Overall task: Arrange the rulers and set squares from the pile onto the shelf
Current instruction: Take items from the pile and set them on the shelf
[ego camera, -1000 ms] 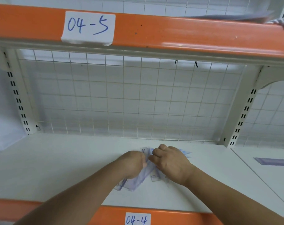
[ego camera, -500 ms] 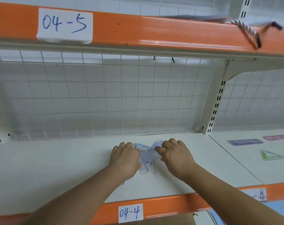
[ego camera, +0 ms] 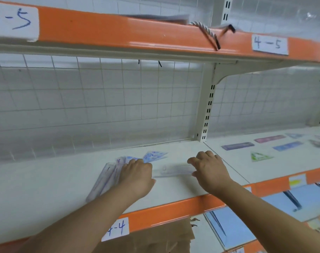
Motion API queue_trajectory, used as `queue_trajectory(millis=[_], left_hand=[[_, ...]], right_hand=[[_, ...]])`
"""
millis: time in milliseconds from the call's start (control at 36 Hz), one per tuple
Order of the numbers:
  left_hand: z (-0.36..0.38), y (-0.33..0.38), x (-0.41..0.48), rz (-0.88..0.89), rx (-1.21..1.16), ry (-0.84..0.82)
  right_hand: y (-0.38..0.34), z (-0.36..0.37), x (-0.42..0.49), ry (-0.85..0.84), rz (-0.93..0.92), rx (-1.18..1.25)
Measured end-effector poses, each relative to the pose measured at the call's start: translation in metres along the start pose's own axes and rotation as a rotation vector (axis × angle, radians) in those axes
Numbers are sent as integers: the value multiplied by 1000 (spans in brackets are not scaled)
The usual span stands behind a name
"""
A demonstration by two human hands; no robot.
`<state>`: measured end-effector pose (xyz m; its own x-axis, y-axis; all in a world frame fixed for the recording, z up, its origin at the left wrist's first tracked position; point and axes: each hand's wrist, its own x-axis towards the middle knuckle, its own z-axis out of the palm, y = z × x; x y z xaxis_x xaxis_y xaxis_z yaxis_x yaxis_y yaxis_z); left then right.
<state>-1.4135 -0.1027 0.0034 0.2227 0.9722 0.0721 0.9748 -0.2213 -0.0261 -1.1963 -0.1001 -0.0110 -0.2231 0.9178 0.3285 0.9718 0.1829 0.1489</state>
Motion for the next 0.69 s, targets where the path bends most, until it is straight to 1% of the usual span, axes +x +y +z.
queue_trajectory(millis=[167, 278, 500, 694], left_hand=[[-7, 55, 8, -4, -20, -4], [-10, 104, 15, 0, -32, -3], [-11, 212, 22, -9, -59, -27], [-5, 279, 28, -12, -93, -46]], right_hand=[[52, -5, -16, -14, 57, 109], [98, -8, -33, -17, 83, 195], [204, -3, -69, -60, 118, 225], [270, 3, -95, -97, 126, 278]])
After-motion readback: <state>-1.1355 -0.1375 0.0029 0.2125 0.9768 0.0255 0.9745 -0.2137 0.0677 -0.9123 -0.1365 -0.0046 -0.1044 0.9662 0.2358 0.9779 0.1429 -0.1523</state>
